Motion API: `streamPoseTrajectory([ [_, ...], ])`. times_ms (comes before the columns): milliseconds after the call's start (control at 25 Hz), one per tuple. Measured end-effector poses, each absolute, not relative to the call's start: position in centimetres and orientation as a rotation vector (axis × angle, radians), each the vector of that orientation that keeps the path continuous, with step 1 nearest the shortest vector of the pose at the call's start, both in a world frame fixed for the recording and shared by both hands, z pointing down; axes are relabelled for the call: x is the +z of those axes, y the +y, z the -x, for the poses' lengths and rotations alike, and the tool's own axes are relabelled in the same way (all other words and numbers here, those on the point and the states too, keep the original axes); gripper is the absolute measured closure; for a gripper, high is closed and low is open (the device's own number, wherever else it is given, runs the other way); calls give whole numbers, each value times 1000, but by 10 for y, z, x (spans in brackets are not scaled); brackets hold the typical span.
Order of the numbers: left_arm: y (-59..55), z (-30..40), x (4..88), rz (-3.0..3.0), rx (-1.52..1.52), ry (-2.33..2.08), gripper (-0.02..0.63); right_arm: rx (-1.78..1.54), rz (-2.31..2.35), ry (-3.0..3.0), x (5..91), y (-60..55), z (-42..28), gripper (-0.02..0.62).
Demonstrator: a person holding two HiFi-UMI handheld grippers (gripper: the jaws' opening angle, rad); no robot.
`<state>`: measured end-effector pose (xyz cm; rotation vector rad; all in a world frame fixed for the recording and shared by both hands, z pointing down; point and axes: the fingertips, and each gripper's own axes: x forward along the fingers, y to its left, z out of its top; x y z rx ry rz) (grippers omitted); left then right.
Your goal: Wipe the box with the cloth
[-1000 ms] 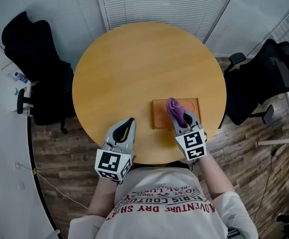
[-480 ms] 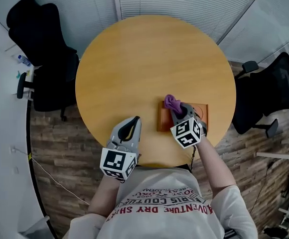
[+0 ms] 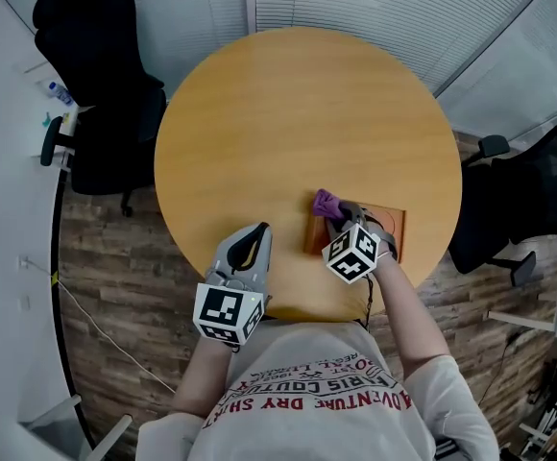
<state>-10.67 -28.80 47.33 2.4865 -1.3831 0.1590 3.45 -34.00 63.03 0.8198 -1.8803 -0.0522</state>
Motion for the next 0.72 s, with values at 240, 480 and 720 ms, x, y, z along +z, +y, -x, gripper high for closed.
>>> streamPoseTrajectory([
  [240, -284, 108, 474, -2476, 173, -1410, 597, 11, -739, -1906, 630, -326, -31, 520],
  [480, -284, 110, 461, -2501, 164, -1417, 597, 71, -669, -1936, 630, -300, -25, 520],
  [720, -279, 104, 461, -2539, 181, -1374, 597, 29, -671, -1915, 630, -286, -26, 520],
])
